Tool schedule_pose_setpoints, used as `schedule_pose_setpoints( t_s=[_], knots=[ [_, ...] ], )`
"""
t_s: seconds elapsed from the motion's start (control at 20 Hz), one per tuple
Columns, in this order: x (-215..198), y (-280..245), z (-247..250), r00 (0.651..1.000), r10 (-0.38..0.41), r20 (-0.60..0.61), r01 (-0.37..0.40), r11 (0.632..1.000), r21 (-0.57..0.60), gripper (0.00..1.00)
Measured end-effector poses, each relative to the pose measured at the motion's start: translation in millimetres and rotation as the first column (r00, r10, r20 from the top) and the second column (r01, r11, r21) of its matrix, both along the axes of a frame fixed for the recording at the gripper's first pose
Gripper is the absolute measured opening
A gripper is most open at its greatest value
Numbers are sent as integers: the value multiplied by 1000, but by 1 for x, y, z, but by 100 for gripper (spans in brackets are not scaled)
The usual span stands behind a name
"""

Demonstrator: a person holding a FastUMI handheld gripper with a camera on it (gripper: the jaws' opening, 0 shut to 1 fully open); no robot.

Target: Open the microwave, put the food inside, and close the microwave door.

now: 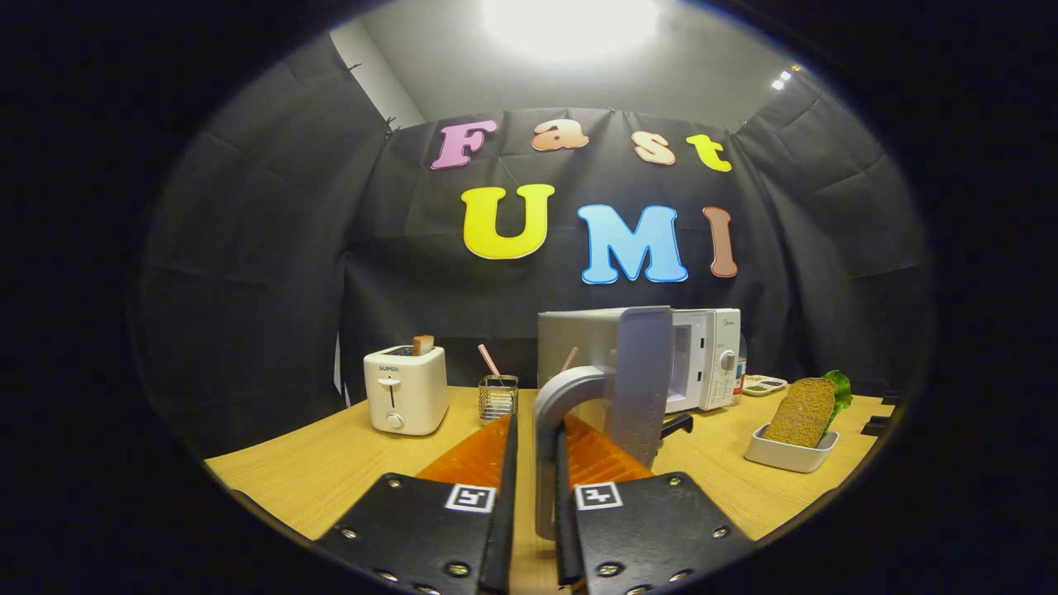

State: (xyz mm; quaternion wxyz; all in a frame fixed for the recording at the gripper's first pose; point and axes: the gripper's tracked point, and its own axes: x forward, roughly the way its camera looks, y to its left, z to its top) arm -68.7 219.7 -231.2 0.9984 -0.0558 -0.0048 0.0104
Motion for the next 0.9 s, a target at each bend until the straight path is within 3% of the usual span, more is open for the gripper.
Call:
schedule_pose_setpoints(
  t_s=[0.1, 0.25, 0.4, 0.55, 0.6, 0.9],
  knots=[
    [-4, 0, 0, 1000, 18, -19, -17, 1000, 18, 40],
    [-15, -1, 0, 997, 65, -33, -66, 998, -6, 49],
    [-36, -6, 3, 991, 132, -28, -134, 990, -45, 65],
    [-55, -17, 11, 980, 199, -15, -200, 977, -72, 69],
    [-60, -25, 16, 977, 215, -5, -215, 974, -66, 78],
    [-68, -100, 25, 985, 170, 5, -169, 983, -75, 82]
  ],
)
